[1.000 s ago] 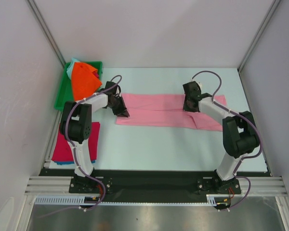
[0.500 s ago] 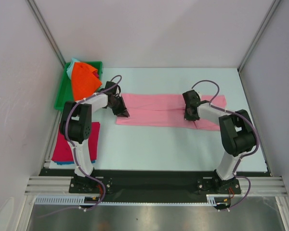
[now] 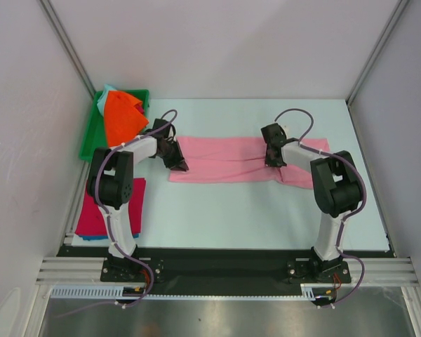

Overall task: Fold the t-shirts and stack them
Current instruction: Fold the tshirt

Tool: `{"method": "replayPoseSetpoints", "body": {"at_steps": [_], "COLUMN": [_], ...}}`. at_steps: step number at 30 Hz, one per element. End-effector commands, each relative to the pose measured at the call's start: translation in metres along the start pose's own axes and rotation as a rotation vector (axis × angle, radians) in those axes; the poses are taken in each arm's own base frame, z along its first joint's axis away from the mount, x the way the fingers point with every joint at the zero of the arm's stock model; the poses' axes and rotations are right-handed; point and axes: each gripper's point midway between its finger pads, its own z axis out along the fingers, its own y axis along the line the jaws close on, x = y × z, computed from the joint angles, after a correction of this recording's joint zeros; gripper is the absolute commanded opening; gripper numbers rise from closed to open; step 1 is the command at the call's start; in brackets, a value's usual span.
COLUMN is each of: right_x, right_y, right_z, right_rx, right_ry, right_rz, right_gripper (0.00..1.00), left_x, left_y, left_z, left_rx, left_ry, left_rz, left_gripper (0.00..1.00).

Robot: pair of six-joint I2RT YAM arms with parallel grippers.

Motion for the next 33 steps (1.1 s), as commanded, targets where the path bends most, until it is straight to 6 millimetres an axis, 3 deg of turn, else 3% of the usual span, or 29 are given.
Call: {"method": "replayPoseSetpoints", "body": {"at_steps": [1, 4, 8, 11, 16, 20, 21, 24, 25, 26, 27, 31, 33], "right_x": [-0.012, -0.005, 0.024, 0.034, 0.036, 0.024, 0.012, -0.003, -0.011, -0.015, -0.017, -0.028, -0.034], "right_y": [-0.004, -0.007, -0.022, -0.024, -0.031, -0.024, -0.022, -0.003, 0.013, 0.017, 0.021, 0.013, 0.008], "right_z": [0.002, -0.004, -0.007, -0.011, -0.02, -0.031, -0.038, -0.063, -0.077, -0.084, -0.092, -0.11, -0.105], "right_rx": [0.027, 0.021, 0.022, -0.007, -0.007, -0.096, -0.124, -0.273, -0.392, -0.437, -0.482, -0.706, -0.776], "right_ry": [-0.033, -0.017, 0.038, 0.05, 0.061, 0.057, 0.05, 0.072, 0.09, 0.099, 0.108, 0.173, 0.176], "right_rz": [0.014, 0.008, -0.002, 0.002, -0.013, 0.004, 0.019, 0.055, 0.079, 0.104, 0.126, 0.311, 0.393], "right_gripper": [0.0, 0.0, 0.0, 0.0, 0.0, 0.02, 0.03, 0.05, 0.06, 0.16, 0.2, 0.25, 0.25], "left_x": [0.024, 0.026, 0.029, 0.028, 0.025, 0.021, 0.022, 0.019, 0.018, 0.018, 0.017, 0.019, 0.02], "left_y": [0.034, 0.037, 0.045, 0.045, 0.043, 0.04, 0.039, 0.026, 0.023, 0.015, 0.011, -0.001, -0.006], "left_z": [0.003, 0.004, 0.004, 0.002, -0.006, -0.015, -0.017, -0.029, -0.033, -0.038, -0.042, -0.05, -0.053], "left_rx": [-0.108, -0.116, -0.124, -0.122, -0.125, -0.122, -0.121, -0.099, -0.095, -0.084, -0.081, -0.067, -0.062], "left_ry": [0.089, 0.093, 0.098, 0.089, 0.073, 0.051, 0.05, 0.025, 0.014, -0.003, -0.01, -0.02, -0.028], "left_rz": [-0.001, 0.001, -0.007, -0.006, 0.015, 0.039, 0.043, 0.08, 0.092, 0.122, 0.133, 0.179, 0.2], "left_gripper": [0.21, 0.22, 0.21, 0.22, 0.21, 0.21, 0.21, 0.21, 0.21, 0.21, 0.21, 0.21, 0.21]}}
